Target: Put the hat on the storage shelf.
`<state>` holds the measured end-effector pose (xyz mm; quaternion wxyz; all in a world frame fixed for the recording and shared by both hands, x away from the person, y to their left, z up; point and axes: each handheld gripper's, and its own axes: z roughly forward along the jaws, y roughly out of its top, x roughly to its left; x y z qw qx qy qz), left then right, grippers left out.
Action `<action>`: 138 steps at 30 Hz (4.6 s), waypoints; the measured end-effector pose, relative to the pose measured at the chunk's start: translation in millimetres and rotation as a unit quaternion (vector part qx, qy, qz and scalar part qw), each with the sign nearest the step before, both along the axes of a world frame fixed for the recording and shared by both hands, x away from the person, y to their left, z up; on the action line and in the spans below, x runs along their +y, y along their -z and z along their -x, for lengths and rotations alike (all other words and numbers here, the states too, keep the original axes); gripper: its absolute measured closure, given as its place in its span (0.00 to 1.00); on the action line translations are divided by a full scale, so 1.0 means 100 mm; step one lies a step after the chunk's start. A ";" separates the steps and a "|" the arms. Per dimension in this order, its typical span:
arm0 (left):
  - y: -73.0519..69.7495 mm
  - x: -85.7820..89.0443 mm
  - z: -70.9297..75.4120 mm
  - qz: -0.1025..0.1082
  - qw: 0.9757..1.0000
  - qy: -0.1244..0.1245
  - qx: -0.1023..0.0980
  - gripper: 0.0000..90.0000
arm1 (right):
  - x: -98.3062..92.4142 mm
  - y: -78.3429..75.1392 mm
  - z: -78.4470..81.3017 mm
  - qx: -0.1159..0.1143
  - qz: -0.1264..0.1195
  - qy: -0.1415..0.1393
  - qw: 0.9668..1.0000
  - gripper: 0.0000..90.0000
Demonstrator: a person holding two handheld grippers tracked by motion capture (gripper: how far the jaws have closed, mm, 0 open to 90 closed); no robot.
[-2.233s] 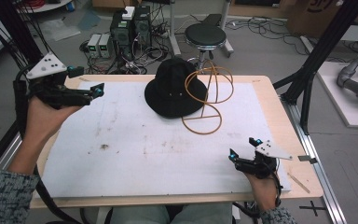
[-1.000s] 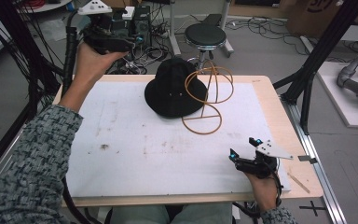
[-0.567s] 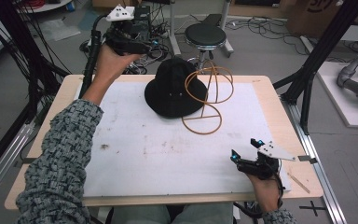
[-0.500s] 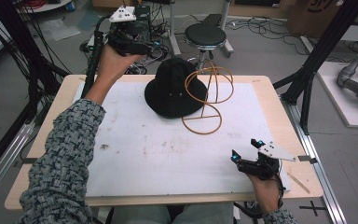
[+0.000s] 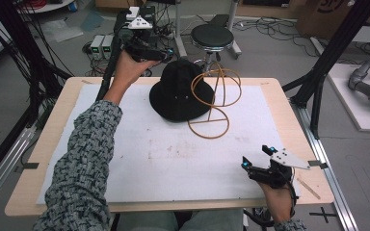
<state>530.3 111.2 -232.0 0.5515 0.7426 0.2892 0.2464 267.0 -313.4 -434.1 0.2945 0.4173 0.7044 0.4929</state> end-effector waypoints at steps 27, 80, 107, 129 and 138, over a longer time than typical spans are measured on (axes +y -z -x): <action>0.59 -0.28 -0.40 -0.041 0.997 -0.002 0.065 0.25 | -0.16 0.00 0.24 -0.001 -0.002 0.023 1.000 0.14; 0.99 -0.45 -0.64 -0.062 0.993 -0.012 0.098 0.94 | -0.23 0.01 0.32 -0.003 -0.002 0.032 0.999 0.14; 0.47 0.11 -0.51 -0.020 0.997 -0.047 0.053 0.95 | -0.21 0.01 0.29 -0.003 0.000 0.026 1.000 0.14; -0.08 0.76 -0.28 0.088 0.995 -0.049 -0.006 0.95 | -0.18 0.00 0.28 0.000 0.001 0.022 1.000 0.14; -0.31 0.81 -0.16 0.135 0.990 -0.020 -0.036 0.95 | -0.17 0.00 0.27 -0.001 0.001 0.021 1.000 0.14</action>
